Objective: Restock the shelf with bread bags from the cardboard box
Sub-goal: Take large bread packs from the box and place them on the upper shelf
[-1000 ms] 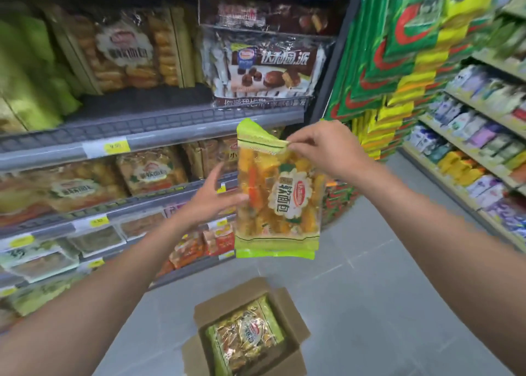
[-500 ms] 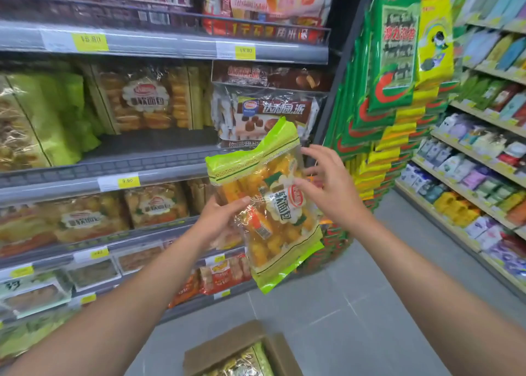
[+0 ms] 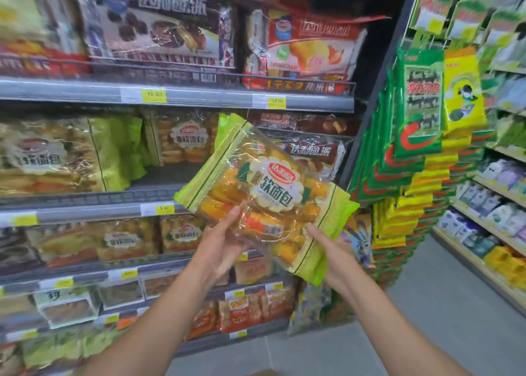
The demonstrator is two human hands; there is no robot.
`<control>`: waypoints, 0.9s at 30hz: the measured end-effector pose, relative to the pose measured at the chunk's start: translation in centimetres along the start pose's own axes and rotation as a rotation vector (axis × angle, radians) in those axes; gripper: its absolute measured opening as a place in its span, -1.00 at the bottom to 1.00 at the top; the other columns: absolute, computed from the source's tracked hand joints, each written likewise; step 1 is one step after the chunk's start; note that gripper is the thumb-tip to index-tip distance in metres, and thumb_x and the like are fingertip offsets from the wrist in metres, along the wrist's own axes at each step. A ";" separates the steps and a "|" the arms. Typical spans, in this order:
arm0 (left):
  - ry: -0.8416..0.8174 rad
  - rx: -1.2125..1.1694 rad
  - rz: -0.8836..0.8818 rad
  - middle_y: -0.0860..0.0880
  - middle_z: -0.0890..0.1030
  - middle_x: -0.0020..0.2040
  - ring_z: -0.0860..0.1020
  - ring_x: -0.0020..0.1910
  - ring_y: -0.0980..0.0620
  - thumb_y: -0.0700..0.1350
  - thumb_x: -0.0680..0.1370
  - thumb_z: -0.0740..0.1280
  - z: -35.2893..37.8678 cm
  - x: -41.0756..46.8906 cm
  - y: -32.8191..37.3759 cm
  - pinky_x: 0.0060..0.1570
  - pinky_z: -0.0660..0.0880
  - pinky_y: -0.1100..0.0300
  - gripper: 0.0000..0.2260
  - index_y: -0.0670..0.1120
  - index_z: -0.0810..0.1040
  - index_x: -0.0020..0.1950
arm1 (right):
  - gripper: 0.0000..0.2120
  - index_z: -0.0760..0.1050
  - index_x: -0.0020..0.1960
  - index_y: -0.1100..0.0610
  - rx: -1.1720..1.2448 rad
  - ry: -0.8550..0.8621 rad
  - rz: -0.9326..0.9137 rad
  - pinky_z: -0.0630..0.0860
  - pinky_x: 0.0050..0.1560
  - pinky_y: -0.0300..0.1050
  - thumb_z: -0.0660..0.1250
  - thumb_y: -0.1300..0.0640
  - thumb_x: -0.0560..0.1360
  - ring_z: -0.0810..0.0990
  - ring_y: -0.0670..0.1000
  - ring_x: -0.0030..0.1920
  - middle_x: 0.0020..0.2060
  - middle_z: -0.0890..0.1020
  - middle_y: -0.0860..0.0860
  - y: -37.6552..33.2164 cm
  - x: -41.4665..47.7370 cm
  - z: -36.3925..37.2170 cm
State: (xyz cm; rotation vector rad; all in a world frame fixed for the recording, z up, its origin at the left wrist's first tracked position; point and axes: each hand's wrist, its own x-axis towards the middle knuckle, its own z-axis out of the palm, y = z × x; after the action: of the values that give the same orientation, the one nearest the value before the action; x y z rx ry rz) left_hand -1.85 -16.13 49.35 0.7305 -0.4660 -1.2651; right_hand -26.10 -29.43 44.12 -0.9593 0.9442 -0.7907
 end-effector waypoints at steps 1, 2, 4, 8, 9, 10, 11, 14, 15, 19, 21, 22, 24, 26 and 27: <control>0.001 0.021 0.028 -0.27 0.58 0.32 0.58 0.24 -0.28 -0.07 0.59 0.37 -0.4 -0.5 0.9 0.25 0.48 -0.31 -0.67 -0.14 0.55 0.34 | 0.21 0.17 0.56 -0.11 -0.020 0.027 -0.038 0.34 0.36 0.45 0.71 -0.26 0.06 0.43 0.11 0.44 0.46 0.44 -0.01 -0.7 0.0 1.3; 0.017 0.032 0.060 -0.27 0.59 0.31 0.61 0.16 -0.23 -0.03 0.59 0.37 -1.1 -1.1 1.9 0.19 0.54 -0.22 -0.70 -0.11 0.60 0.28 | 0.18 0.23 0.54 -0.08 -0.059 0.046 -0.069 0.35 0.39 0.38 0.71 -0.26 0.05 0.46 0.09 0.41 0.44 0.47 -0.02 -2.0 -0.9 2.9; 0.075 0.028 0.125 -0.22 0.65 0.21 0.66 -0.03 -0.10 0.07 0.54 0.37 -3.4 -2.0 4.1 -0.03 0.64 -0.02 -0.70 -0.06 0.69 0.16 | 0.16 0.24 0.53 0.01 -0.139 0.092 -0.124 0.33 0.45 0.24 0.70 -0.25 0.08 0.43 0.08 0.42 0.43 0.46 -0.03 -4.0 -2.2 6.0; 0.155 0.146 0.124 -0.25 0.62 0.27 0.60 0.21 -0.24 0.27 0.39 0.49 -8.6 -2.6 7.1 0.24 0.53 -0.18 -0.33 -0.08 0.54 0.38 | -0.38 0.48 0.24 0.03 -0.192 0.040 -0.232 0.42 0.30 -0.01 0.65 -0.05 0.28 0.60 -0.05 0.13 0.17 0.63 -0.04 -5.0 -0.7 10.1; 0.177 0.126 0.102 -0.27 0.59 0.31 0.56 0.28 -0.29 0.27 0.42 0.46 -9.8 -2.5 7.6 0.28 0.50 -0.21 -0.33 -0.07 0.50 0.42 | -0.52 0.51 0.14 -0.01 -0.210 0.010 -0.244 0.46 0.25 -0.03 0.63 0.00 0.31 0.63 -0.10 0.04 0.07 0.67 -0.05 -4.8 0.0 11.0; 0.187 0.092 0.079 -0.29 0.59 0.31 0.54 0.30 -0.32 0.26 0.47 0.40 -11.0 -2.4 8.2 0.25 0.52 -0.21 -0.37 -0.05 0.48 0.43 | -0.53 0.54 0.13 -0.01 -0.244 -0.001 -0.255 0.48 0.25 -0.02 0.63 -0.02 0.30 0.64 -0.09 0.03 0.04 0.70 -0.05 -4.6 0.6 12.1; 0.210 0.062 0.058 -0.30 0.60 0.28 0.57 0.27 -0.33 0.24 0.48 0.39 -12.4 -2.1 8.9 0.20 0.56 -0.20 -0.41 -0.04 0.49 0.41 | -0.42 0.55 0.19 0.00 -0.285 -0.013 -0.261 0.49 0.29 0.02 0.65 -0.08 0.25 0.65 -0.06 0.08 0.07 0.70 -0.05 -4.5 1.2 13.2; 0.264 0.141 0.051 -0.23 0.61 0.30 0.62 0.22 -0.27 0.19 0.40 0.52 -15.6 -1.2 11.9 0.17 0.56 -0.21 -0.35 -0.02 0.50 0.41 | -0.14 0.49 0.35 0.04 -0.331 -0.022 -0.278 0.45 0.37 0.10 0.66 -0.20 0.14 0.61 0.00 0.20 0.20 0.66 -0.04 -4.6 3.5 16.1; 0.266 0.227 0.052 -0.19 0.61 0.31 0.63 0.20 -0.22 0.18 0.42 0.51 -16.2 -0.7 13.1 0.16 0.57 -0.21 -0.40 -0.02 0.51 0.40 | -0.08 0.47 0.37 0.04 -0.346 -0.018 -0.285 0.45 0.37 0.10 0.66 -0.24 0.10 0.60 0.01 0.21 0.22 0.65 -0.04 -4.7 4.7 16.8; 0.295 0.582 0.040 0.17 0.68 0.16 0.58 0.19 0.01 0.20 0.39 0.55 -17.6 2.5 18.0 0.16 0.54 -0.13 -0.65 0.24 0.61 0.14 | 0.18 0.31 0.52 -0.04 -0.389 -0.023 -0.277 0.38 0.42 0.16 0.63 -0.40 0.01 0.50 0.05 0.36 0.38 0.53 -0.05 -5.4 8.7 19.8; 0.345 0.775 0.064 0.25 0.56 0.20 0.51 0.25 0.04 0.28 0.34 0.54 -18.1 4.8 20.0 0.25 0.49 -0.12 -0.69 0.42 0.56 0.02 | 0.22 0.25 0.55 -0.03 -0.386 -0.004 -0.280 0.35 0.41 0.13 0.62 -0.39 0.02 0.45 0.07 0.41 0.44 0.47 -0.03 -5.9 10.8 21.1; 0.348 0.848 0.077 0.23 0.51 0.20 0.49 0.24 0.03 0.27 0.37 0.53 -18.2 5.9 20.9 0.24 0.48 -0.07 -0.72 0.43 0.54 0.01 | 0.22 0.24 0.55 -0.02 -0.389 0.011 -0.291 0.35 0.41 0.12 0.62 -0.39 0.02 0.44 0.08 0.41 0.44 0.45 -0.02 -6.4 11.7 21.9; 0.347 0.971 0.129 0.11 0.52 0.24 0.48 0.26 0.01 0.14 0.47 0.49 -18.6 8.4 22.2 0.20 0.44 0.03 -0.72 0.28 0.52 0.12 | 0.15 0.20 0.58 0.01 -0.411 0.047 -0.328 0.33 0.41 0.11 0.62 -0.31 0.13 0.40 0.10 0.44 0.48 0.41 0.01 -7.4 13.5 23.4; 0.361 0.998 0.175 0.04 0.52 0.28 0.48 0.27 0.02 0.02 0.51 0.49 -18.7 10.9 22.9 0.19 0.41 0.11 -0.65 0.08 0.50 0.25 | 0.06 0.11 0.61 0.03 -0.434 0.086 -0.343 0.28 0.44 0.13 0.59 -0.20 0.29 0.32 0.12 0.49 0.54 0.31 0.04 -8.0 15.8 24.3; 0.366 1.026 0.188 0.03 0.51 0.27 0.48 0.24 0.03 -0.03 0.52 0.48 -18.6 11.8 23.3 0.17 0.39 0.15 -0.63 0.02 0.47 0.29 | 0.05 0.10 0.61 0.03 -0.462 0.102 -0.364 0.27 0.44 0.14 0.58 -0.19 0.31 0.30 0.13 0.51 0.55 0.28 0.04 -8.4 16.6 24.9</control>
State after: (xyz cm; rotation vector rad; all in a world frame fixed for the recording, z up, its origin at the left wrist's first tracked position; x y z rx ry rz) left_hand 29.84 -20.23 52.24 1.6952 -0.8621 -0.6243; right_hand 1.86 -39.38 53.51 -1.5350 1.0808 -0.9524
